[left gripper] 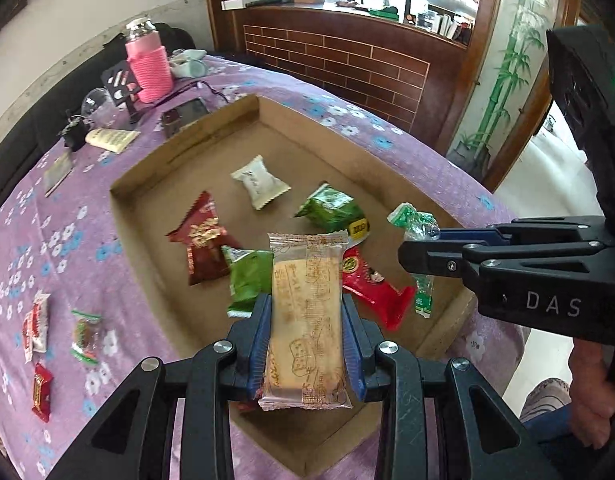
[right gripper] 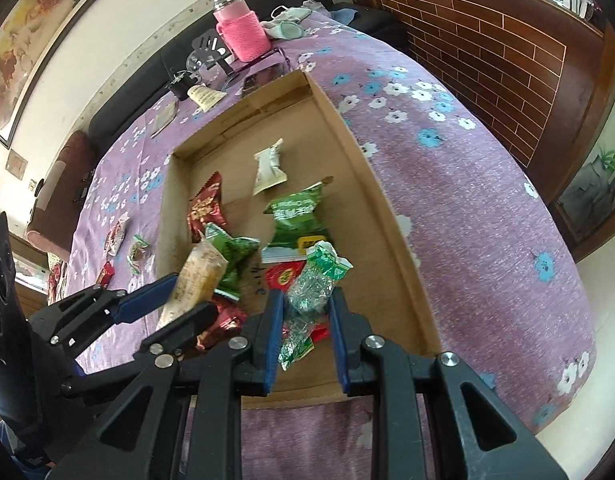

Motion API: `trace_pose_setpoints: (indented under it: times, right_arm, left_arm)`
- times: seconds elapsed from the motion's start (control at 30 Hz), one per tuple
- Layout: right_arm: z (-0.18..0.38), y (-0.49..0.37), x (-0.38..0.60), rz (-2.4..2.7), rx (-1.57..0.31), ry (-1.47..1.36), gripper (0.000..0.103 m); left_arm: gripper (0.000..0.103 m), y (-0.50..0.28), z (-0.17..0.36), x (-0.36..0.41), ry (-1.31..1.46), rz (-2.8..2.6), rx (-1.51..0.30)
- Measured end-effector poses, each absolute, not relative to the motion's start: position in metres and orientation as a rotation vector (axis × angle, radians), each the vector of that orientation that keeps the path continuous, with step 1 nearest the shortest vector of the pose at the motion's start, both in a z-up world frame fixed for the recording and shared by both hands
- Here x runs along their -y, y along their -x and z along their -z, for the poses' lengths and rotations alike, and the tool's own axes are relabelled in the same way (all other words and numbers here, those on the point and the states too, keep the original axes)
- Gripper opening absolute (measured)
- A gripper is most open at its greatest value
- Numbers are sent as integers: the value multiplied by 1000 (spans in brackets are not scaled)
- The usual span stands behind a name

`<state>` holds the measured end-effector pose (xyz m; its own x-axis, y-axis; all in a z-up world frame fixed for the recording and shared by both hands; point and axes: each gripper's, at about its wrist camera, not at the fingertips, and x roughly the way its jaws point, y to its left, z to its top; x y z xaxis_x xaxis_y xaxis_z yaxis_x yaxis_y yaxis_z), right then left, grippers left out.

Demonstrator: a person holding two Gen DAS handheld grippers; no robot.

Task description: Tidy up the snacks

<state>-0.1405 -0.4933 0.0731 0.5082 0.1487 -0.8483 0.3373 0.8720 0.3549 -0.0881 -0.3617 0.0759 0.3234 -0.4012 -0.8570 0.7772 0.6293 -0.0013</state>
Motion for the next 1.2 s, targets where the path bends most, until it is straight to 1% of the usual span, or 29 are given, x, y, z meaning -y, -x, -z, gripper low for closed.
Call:
trace_pose_setpoints:
  times: [0.53, 1.03, 1.2]
  right_arm:
    - [-59, 130, 496, 110, -1097, -518, 22]
    - [-59, 134, 496, 143, -1098, -514, 22]
    - [-60, 135, 496, 147, -1097, -512, 22]
  left_arm:
    - [34, 92, -55, 376, -521, 822, -992]
    - [34, 97, -54, 380, -565, 841, -962]
    - [36, 98, -54, 380, -566, 840, -961]
